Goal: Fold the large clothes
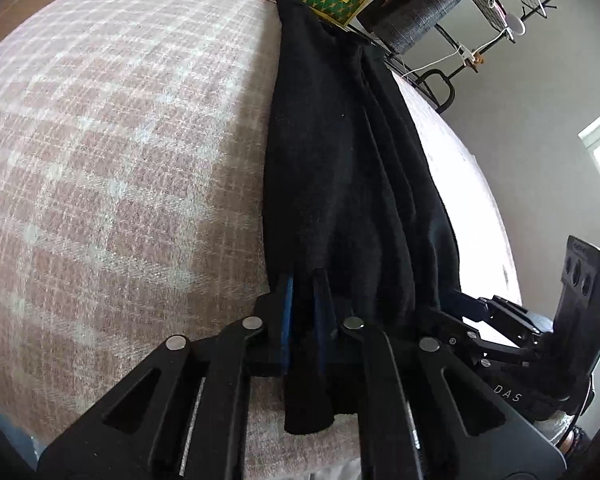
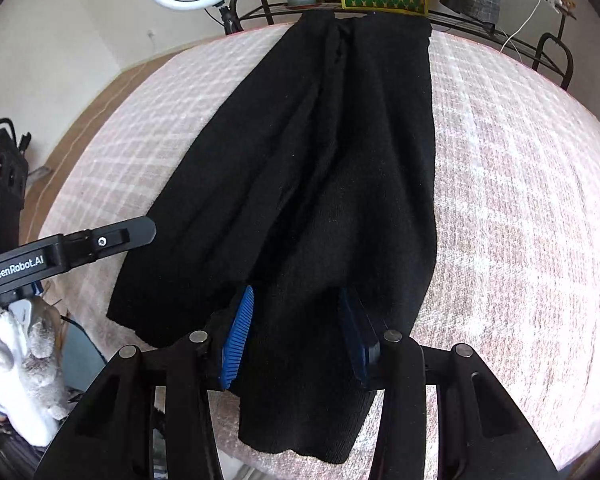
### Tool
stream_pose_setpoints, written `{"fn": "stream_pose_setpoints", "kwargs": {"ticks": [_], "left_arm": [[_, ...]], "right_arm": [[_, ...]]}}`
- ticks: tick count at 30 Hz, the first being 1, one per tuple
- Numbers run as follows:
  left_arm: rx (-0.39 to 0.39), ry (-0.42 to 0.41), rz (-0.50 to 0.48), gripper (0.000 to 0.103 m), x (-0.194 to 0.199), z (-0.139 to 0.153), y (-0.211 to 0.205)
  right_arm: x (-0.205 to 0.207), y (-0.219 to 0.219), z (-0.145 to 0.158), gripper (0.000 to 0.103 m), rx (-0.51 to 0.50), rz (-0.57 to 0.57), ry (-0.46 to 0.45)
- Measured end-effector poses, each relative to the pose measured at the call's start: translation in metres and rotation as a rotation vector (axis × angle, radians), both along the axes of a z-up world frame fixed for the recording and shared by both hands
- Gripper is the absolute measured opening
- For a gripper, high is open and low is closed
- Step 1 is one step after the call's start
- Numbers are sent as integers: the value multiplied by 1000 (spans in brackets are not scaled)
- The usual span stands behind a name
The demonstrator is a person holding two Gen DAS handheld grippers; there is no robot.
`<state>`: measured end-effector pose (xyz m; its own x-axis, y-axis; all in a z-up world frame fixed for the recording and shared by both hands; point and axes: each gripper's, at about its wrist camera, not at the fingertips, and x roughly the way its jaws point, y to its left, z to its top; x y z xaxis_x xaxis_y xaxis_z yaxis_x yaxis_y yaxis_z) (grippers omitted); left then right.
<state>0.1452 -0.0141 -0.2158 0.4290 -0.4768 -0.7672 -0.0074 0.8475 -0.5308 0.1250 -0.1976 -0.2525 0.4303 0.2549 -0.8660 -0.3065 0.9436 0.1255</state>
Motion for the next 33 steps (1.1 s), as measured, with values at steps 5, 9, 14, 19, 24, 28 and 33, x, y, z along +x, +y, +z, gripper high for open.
{"fn": "stream_pose_setpoints", "kwargs": {"ticks": [5, 9, 14, 19, 24, 28, 33], "left_arm": [[6, -47, 38, 6, -13, 16, 22], [40, -36, 45, 7, -20, 13, 25], [56, -51, 55, 7, -24, 20, 31], [33, -79, 51, 7, -27, 32, 35], [-1, -68, 50, 7, -29, 33, 33], [-10, -68, 50, 7, -29, 35, 34], [-7, -79, 53, 7, -29, 39, 38]], "right_arm": [[2, 4, 1, 6, -21, 11, -16], [-3, -13, 22, 5, 162, 40, -39], [5, -2, -7, 9, 117, 125, 75], [5, -3, 14, 10, 162, 167, -1], [24, -4, 36, 10, 140, 90, -118], [66, 3, 34, 27, 94, 55, -113], [106, 8, 17, 42, 1, -51, -100]]}}
